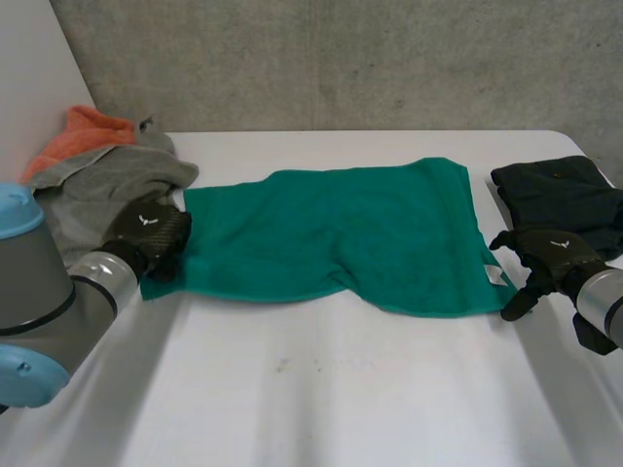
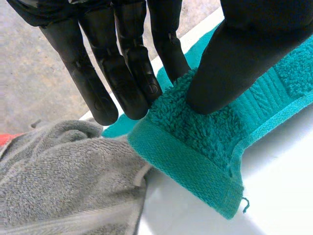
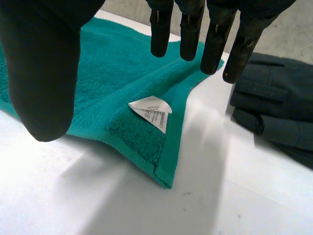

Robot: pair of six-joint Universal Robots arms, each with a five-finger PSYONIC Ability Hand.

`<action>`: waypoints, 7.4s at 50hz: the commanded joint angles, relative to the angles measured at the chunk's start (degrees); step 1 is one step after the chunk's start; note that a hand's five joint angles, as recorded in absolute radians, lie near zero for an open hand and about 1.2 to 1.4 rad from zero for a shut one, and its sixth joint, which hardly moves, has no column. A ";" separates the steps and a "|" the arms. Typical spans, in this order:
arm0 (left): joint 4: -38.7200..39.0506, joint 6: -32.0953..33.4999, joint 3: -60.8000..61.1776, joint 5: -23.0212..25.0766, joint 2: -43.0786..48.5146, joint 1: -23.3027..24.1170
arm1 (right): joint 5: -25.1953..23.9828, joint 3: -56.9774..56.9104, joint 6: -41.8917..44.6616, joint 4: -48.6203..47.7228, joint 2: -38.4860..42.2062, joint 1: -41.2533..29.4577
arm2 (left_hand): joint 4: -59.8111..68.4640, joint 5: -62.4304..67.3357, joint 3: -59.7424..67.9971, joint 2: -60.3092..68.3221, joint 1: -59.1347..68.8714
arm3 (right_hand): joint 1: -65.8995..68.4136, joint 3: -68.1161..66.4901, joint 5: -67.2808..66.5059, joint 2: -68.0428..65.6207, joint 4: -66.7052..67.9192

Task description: Fold the laundry.

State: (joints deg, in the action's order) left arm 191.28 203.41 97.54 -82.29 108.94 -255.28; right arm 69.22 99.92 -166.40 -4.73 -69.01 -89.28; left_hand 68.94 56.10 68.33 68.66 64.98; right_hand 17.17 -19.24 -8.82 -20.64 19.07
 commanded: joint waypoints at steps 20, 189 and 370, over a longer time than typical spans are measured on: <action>-0.38 -1.70 -3.58 -0.06 0.83 -0.39 | -4.44 -7.19 13.56 -2.04 11.96 -0.28 | 11.06 13.90 11.67 11.34 15.02 | 25.85 -23.78 -24.21 -22.39 23.95; -33.78 6.35 4.92 -0.50 -12.24 -4.34 | 5.66 -9.93 52.67 46.65 -4.20 9.74 | 11.06 13.90 11.67 11.34 15.02 | 62.83 -60.76 -61.18 -59.36 60.93; 12.45 1.90 4.15 -4.72 -7.43 3.74 | -3.39 -15.19 35.80 -2.39 -3.77 -13.96 | -53.34 -50.50 -52.73 -53.06 -49.38 | 62.83 -60.76 -61.18 -59.36 60.93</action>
State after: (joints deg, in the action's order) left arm 204.23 206.44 101.61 -87.01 102.56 -251.43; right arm 65.84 89.11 -129.71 -6.41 -74.63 -84.18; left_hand 16.05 5.48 16.46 16.23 17.25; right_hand 56.65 -67.89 -56.60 -67.23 68.09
